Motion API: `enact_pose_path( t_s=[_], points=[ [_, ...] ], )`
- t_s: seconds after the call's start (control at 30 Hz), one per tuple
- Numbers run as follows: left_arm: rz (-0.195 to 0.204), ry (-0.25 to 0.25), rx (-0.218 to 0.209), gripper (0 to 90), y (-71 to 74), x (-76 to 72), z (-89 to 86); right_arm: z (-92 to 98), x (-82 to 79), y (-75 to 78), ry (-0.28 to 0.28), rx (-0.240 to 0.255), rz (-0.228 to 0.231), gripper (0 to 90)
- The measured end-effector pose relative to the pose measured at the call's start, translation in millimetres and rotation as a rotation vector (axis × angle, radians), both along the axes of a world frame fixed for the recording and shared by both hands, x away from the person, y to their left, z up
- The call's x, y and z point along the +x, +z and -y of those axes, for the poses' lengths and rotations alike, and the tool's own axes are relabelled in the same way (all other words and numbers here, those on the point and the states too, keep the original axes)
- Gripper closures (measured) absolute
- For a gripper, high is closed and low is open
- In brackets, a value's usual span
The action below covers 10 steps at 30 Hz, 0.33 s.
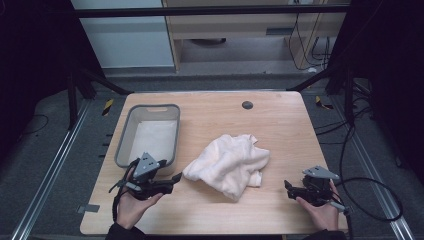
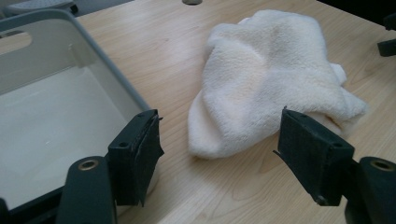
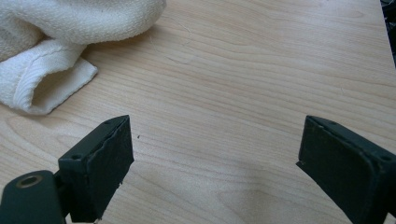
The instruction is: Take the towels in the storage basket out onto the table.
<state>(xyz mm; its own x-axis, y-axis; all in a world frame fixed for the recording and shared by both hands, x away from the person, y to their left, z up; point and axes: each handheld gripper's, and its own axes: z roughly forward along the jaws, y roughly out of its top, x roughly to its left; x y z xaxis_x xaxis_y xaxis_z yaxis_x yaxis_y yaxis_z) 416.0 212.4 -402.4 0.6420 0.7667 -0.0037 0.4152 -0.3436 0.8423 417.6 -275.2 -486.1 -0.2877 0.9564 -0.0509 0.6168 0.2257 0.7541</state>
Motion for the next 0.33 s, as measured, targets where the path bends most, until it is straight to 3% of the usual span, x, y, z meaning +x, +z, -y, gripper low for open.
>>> enact_pose_path(
  t_s=[0.33],
  points=[
    [0.013, 0.087, -0.031, 29.5, -9.5, -7.2, -30.9, -0.2, -0.6, -0.1, -0.001, -0.006, 0.001, 9.7]
  ],
)
